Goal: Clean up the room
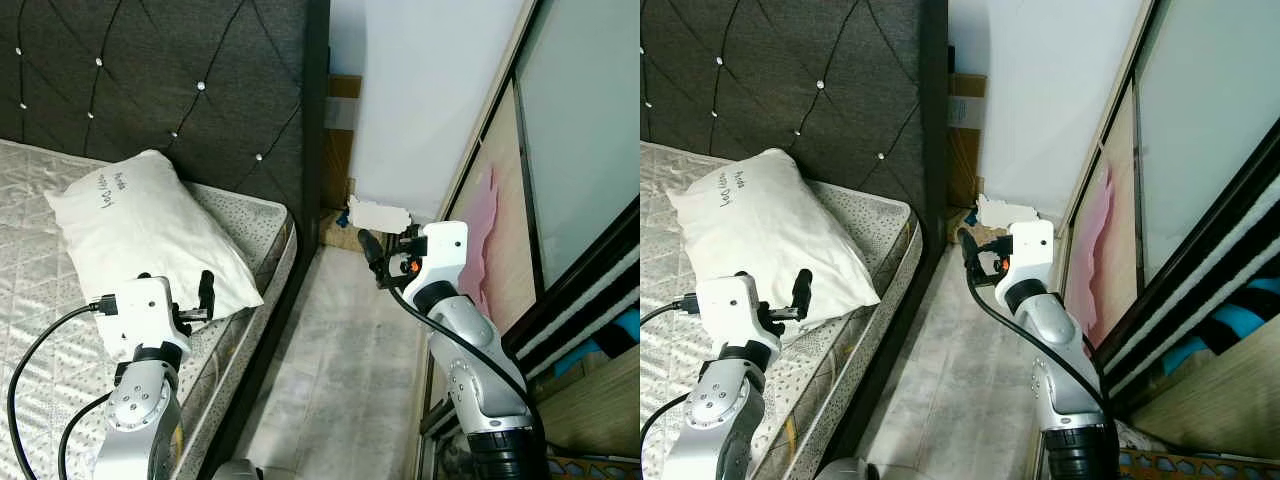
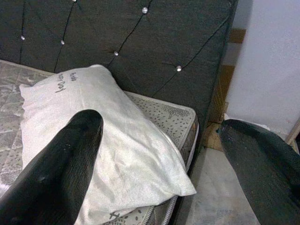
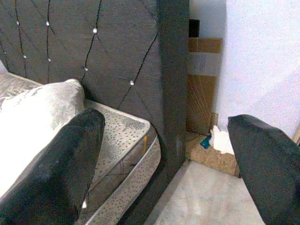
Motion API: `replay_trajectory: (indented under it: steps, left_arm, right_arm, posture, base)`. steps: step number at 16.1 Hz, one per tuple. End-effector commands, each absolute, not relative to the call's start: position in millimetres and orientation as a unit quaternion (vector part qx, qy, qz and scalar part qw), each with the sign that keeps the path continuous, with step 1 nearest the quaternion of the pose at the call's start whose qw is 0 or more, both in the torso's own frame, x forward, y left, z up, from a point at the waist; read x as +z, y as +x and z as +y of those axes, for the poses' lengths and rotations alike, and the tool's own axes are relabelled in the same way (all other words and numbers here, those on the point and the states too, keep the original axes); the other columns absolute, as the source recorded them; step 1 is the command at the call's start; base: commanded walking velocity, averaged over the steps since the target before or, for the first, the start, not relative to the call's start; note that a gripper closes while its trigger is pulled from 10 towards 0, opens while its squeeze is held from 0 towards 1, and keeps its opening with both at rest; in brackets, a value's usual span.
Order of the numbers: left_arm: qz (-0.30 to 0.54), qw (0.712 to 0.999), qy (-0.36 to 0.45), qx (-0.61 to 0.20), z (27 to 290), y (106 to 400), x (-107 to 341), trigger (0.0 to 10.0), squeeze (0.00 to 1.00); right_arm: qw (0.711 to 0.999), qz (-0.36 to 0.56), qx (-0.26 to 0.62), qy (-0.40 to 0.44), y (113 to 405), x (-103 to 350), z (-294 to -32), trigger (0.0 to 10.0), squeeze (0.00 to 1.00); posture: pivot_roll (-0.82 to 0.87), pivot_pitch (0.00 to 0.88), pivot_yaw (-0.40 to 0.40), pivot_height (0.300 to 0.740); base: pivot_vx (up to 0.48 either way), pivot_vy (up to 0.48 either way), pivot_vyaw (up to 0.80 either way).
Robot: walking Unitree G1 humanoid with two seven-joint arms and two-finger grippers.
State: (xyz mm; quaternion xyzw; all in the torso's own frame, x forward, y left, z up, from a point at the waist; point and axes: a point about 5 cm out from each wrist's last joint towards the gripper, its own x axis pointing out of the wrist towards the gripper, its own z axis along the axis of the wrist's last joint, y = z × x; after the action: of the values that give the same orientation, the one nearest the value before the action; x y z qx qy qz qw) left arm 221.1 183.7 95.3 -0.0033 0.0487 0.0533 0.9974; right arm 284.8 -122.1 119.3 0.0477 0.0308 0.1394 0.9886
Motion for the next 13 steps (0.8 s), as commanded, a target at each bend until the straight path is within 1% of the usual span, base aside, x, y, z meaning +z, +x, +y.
replay_trajectory:
  steps: [1, 13]
  left_arm:
    - [0.042, 0.998, 0.001, 0.054, 183.7, 222.9, 98.1, 10.0, 0.00]
    - [0.042, 0.998, 0.001, 0.054, 183.7, 222.9, 98.1, 10.0, 0.00]
  right_arm:
    - [0.988, 0.028, 0.145, 0.043, 287.0, 123.0, -120.8, 10.0, 0.00]
    - [0.988, 0.028, 0.145, 0.043, 287.0, 123.0, -120.8, 10.0, 0.00]
  posture:
    - [-0.03, 0.000, -0.023, 0.740]
    - [-0.03, 0.000, -0.023, 0.740]
  base:
    - [0.000, 0.000, 0.00]
    - [0.000, 0.000, 0.00]
